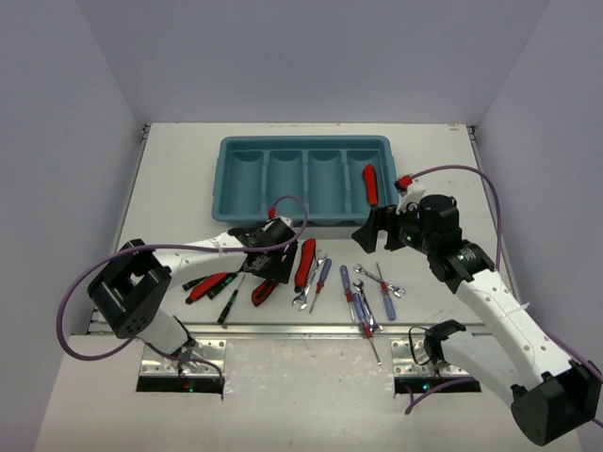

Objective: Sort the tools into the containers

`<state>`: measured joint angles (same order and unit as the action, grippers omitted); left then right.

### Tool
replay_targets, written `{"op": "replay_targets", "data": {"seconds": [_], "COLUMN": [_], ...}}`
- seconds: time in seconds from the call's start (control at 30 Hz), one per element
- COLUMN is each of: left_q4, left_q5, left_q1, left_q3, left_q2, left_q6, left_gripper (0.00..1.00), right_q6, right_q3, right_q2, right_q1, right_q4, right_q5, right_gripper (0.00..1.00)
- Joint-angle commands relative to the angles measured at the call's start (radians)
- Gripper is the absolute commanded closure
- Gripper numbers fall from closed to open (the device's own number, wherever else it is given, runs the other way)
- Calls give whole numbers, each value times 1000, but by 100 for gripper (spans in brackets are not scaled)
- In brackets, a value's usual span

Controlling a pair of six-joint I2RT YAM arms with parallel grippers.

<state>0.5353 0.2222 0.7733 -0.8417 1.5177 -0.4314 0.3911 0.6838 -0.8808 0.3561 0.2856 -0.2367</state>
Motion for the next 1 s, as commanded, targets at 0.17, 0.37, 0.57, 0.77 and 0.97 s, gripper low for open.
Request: {"op": "replay_targets", "data": {"seconds": [0.17, 0.37, 0.57, 0.77, 0.97], "left_q4": [-93, -53, 9, -52, -208], "left_q5": [2, 31, 31, -100, 20], "left_q1": [46, 48, 74, 89, 87], "left_q3": [41, 33, -4, -57, -114], "left_q2": [82, 34, -118, -326, -427], "left_q6": [-34, -51, -82, -84, -193], "left_gripper": [45, 76, 99, 100, 100], "right_q6": [-37, -39, -23, 181, 375], "right_q3": [-32, -47, -51, -142, -288], "right_q2": [19, 16, 0, -1, -29], "right_q1": [0, -1, 0, 1, 181], "right_q4": [-74, -92, -113, -344, -723], "right_q5": [-13, -33, -122, -410, -354], "right_gripper": [1, 1, 3, 6, 13]}}
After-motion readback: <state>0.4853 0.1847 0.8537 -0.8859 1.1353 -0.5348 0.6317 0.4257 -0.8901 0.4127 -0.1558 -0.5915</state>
